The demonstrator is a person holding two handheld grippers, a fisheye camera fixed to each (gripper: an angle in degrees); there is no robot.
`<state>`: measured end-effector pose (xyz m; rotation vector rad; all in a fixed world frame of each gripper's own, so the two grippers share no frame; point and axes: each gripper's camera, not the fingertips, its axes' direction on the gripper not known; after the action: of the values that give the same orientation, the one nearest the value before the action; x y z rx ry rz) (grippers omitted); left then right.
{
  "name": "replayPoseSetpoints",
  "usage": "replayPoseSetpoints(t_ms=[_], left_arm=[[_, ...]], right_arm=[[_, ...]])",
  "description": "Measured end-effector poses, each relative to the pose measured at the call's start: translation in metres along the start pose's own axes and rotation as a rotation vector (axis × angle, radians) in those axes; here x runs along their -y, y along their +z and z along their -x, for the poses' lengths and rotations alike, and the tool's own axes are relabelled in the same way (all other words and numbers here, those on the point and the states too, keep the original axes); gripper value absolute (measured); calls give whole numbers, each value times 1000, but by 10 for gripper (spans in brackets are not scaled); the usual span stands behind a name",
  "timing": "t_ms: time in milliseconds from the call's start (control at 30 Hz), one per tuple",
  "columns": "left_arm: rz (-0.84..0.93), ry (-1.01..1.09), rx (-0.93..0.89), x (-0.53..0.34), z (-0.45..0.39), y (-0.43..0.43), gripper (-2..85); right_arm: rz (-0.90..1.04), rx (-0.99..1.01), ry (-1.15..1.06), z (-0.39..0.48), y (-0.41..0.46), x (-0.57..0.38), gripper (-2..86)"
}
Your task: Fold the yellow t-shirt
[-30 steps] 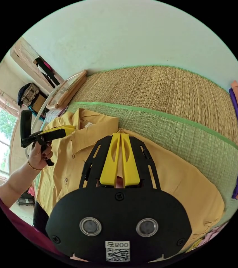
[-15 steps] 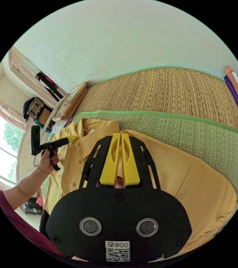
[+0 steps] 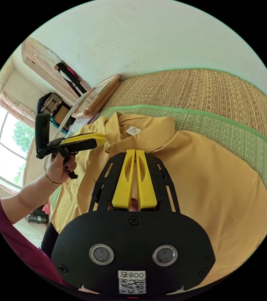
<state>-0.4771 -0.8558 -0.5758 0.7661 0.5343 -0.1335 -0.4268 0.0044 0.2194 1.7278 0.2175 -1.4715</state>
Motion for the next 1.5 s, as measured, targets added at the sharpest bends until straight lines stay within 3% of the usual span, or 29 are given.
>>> replayPoseSetpoints(t_ms=[100,200,433,933,1067,1333,1500], left_arm=[[87,107,87,5,-11,15,69],[95,82,115,5,-3,21,66],[-59,-227,-257,-8,79,17,13],[-216,-475,-638,-27,158,7,7],[-210,-477,-600,-38,171,4,13],[-148,-413,-606,-47,182,7,24],[-148,-439,-631,-53,184,6,9]], right_arm=[[-4,21,21,-2,7,0,2],[-8,14,13,3,10,1,2],[-16,34,20,13,15,4,1],[-24,-180,-145,93,20,8,1],[-25,-215,-158,103,18,4,1],[-70,-29,-150,101,-1,-10,1],[-26,-45,-135,98,16,-6,1]])
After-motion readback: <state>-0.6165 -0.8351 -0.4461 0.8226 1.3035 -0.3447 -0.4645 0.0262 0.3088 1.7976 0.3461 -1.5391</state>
